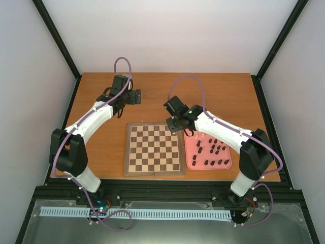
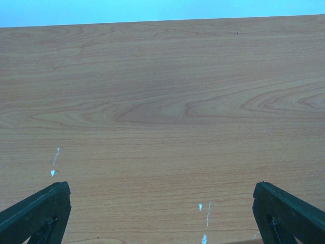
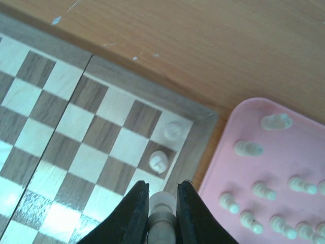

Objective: Set up the chess pieces on the board
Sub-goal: Place the chess piece on the chessboard.

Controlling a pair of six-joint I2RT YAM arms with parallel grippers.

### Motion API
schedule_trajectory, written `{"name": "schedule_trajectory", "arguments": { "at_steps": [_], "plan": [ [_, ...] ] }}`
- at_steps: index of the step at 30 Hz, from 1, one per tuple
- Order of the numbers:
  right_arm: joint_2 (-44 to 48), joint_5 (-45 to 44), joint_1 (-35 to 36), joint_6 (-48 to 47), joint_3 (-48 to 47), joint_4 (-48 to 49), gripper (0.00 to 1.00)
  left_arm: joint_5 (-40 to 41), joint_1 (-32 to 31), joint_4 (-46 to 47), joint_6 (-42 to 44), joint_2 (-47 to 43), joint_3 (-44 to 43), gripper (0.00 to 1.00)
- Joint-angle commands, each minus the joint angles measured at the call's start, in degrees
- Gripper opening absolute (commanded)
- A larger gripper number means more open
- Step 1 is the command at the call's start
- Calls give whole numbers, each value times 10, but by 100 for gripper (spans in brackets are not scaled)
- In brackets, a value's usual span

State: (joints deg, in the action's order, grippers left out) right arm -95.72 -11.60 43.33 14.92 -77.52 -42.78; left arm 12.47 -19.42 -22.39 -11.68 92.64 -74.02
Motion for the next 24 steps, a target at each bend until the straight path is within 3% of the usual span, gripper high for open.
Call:
{"name": "schedule_trajectory", "arguments": {
  "at_steps": [1, 11, 24],
  "plan": [
    [23, -21, 27, 27, 19, -32, 17, 4, -3, -4, 4, -2, -24, 100],
    [11, 2, 44, 36, 71, -3, 17, 6, -3, -5, 5, 3, -26, 100],
    [-54, 19, 44, 23, 61, 42, 17, 11, -3, -5, 7, 8, -29, 100]
  ]
}}
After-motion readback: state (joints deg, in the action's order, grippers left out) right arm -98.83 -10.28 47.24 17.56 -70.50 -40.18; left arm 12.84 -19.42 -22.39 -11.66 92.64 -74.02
